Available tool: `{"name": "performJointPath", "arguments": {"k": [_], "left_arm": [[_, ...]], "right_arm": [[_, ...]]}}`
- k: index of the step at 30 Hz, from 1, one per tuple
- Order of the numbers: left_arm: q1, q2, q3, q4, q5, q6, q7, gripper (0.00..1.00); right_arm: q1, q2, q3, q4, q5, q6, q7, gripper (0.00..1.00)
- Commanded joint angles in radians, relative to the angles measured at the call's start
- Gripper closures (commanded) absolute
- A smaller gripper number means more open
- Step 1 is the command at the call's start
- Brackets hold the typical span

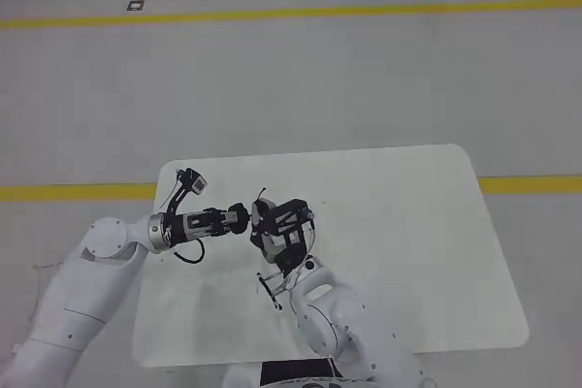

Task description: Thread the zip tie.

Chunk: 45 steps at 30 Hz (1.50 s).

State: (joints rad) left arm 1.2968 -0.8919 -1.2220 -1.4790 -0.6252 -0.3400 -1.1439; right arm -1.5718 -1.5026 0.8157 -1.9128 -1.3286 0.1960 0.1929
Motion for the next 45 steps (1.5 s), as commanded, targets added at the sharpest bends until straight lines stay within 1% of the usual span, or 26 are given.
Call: {"name": "performJointPath", "arguments": {"k": [1, 8, 24, 38, 39, 40, 41, 42, 43, 45], "left_arm": [[0.000, 0.000, 0.000, 0.000, 0.000, 0.000, 0.000, 1.00], [0.000, 0.000, 0.000, 0.000, 0.000, 0.000, 0.000, 1.00], [0.000, 0.000, 0.000, 0.000, 0.000, 0.000, 0.000, 1.00], [0.000, 0.000, 0.000, 0.000, 0.000, 0.000, 0.000, 1.00], [0.000, 0.000, 0.000, 0.000, 0.000, 0.000, 0.000, 1.00], [0.000, 0.000, 0.000, 0.000, 0.000, 0.000, 0.000, 1.00], [0.000, 0.000, 0.000, 0.000, 0.000, 0.000, 0.000, 1.00], [0.000, 0.000, 0.000, 0.000, 0.000, 0.000, 0.000, 1.00], [0.000, 0.000, 0.000, 0.000, 0.000, 0.000, 0.000, 1.00], [0.000, 0.000, 0.000, 0.000, 0.000, 0.000, 0.000, 1.00]], "right_arm": [[0.000, 0.000, 0.001, 0.000, 0.002, -0.004, 0.000, 1.00], [0.003, 0.001, -0.001, 0.001, 0.004, -0.013, 0.010, 1.00], [0.007, 0.002, -0.002, 0.014, -0.002, -0.001, 0.026, 1.00], [0.011, 0.002, -0.002, 0.021, 0.008, -0.005, 0.039, 1.00], [0.010, 0.002, -0.001, 0.021, 0.009, -0.004, 0.040, 0.91], [0.010, 0.002, 0.000, 0.020, 0.010, -0.003, 0.040, 0.77], [0.010, 0.002, 0.000, 0.019, 0.010, -0.003, 0.040, 0.67], [0.009, 0.002, 0.001, 0.017, 0.010, -0.001, 0.039, 0.62], [0.007, 0.002, 0.002, 0.013, 0.012, 0.001, 0.037, 0.60], [0.005, 0.003, 0.005, 0.009, 0.013, 0.002, 0.034, 0.61]]}}
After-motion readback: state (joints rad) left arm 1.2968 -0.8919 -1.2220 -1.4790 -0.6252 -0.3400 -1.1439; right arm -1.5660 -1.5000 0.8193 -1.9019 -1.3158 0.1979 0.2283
